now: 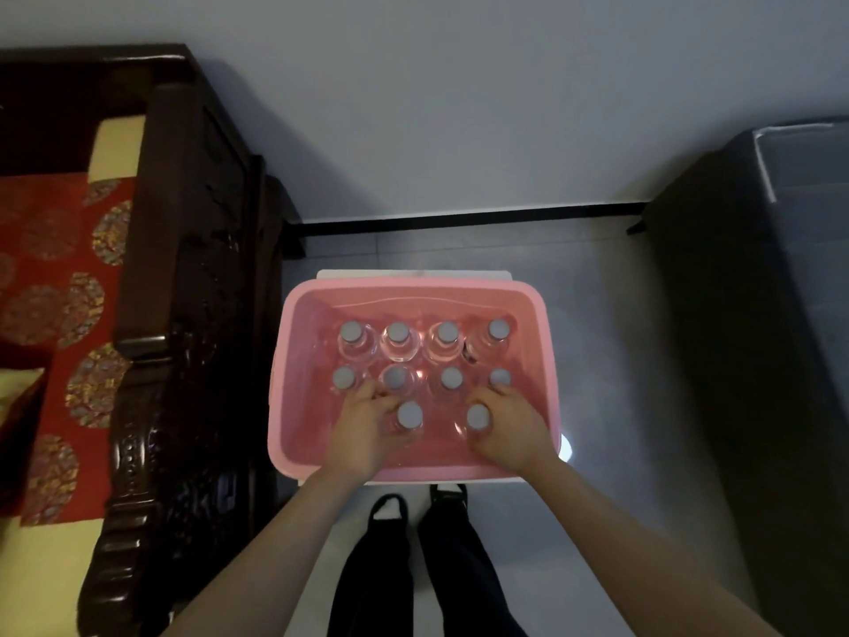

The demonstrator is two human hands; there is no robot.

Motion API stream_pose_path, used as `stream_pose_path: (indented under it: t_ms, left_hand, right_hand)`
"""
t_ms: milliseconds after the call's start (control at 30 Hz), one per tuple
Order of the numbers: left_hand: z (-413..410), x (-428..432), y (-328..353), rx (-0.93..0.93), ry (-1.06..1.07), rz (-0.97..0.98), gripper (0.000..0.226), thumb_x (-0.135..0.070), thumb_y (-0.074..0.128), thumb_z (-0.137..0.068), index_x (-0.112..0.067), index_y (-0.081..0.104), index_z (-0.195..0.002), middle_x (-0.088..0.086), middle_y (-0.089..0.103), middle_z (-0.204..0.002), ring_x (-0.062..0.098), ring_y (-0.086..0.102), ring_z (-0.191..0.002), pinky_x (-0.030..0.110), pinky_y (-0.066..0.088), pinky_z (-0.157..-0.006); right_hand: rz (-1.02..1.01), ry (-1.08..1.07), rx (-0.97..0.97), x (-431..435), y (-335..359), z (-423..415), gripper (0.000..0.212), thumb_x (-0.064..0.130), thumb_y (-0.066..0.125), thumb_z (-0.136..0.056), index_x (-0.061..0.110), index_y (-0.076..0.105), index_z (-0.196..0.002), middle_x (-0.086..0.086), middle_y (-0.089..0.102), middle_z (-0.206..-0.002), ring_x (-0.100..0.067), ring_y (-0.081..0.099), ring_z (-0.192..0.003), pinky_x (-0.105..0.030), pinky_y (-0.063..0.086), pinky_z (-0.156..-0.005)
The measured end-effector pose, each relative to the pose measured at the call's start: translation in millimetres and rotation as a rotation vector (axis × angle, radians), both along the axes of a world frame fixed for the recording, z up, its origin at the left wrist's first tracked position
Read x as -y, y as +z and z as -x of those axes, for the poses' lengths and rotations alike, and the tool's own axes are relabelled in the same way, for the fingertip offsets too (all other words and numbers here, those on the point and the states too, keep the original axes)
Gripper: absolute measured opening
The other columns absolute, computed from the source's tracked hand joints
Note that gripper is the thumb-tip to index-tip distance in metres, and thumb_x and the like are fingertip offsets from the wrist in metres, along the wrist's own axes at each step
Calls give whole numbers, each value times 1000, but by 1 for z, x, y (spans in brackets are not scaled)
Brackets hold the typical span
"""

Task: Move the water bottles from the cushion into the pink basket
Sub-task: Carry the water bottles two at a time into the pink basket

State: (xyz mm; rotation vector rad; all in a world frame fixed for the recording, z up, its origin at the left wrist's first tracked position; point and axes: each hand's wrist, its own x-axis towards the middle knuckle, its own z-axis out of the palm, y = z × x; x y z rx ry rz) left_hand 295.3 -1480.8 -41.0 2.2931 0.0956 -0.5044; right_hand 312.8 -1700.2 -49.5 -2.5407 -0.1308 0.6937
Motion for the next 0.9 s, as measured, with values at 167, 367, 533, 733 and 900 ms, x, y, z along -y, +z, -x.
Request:
stream_pose_path:
  t_ms: [167,367,533,733,900]
  left_hand:
    - [-1,7,-5,-8,-44,-68,30,-25,81,-68,-15,75,-96,-2,54,-109,16,58,-94,31,48,-81]
    - [-11,24,-8,-64,-165,-192,19,-16,72,-70,-13,69,-89,-4,50,-100,19,61,-84,33,50,-71]
    - [-17,36,-22,-82,-266,-201,34,-13,70,-73,-15,70,-107,1,54,-108,22,60,-95,25,42,-71]
    - [-25,42,-39,-78,-375,-204,38,-18,70,-78,-16,66,-115,2,52,-115,22,57,-102,21,38,-76]
    - [-24,39,-34,-81,-345,-184,46,-20,70,-78,-19,61,-123,2,54,-118,22,57,-107,27,45,-83]
  right_hand:
    - [39,79,29,6,-9,3,11,6,63,-74,9,67,-84,-2,56,-96,-25,55,-91,-30,39,-63]
    - [67,154,51,1,-12,-2,10,0,60,-75,3,64,-84,-10,58,-102,-28,55,-93,-28,36,-64]
    - [15,133,15,-3,-7,-7,12,0,60,-76,2,66,-86,-11,60,-104,-30,60,-88,-25,32,-63]
    - [-44,100,-8,9,-4,-7,20,1,60,-74,6,68,-93,-8,64,-105,-28,61,-94,-26,39,-67]
    - [-46,82,-28,14,3,-4,30,7,61,-75,11,67,-103,-3,62,-110,-26,62,-96,-33,49,-74]
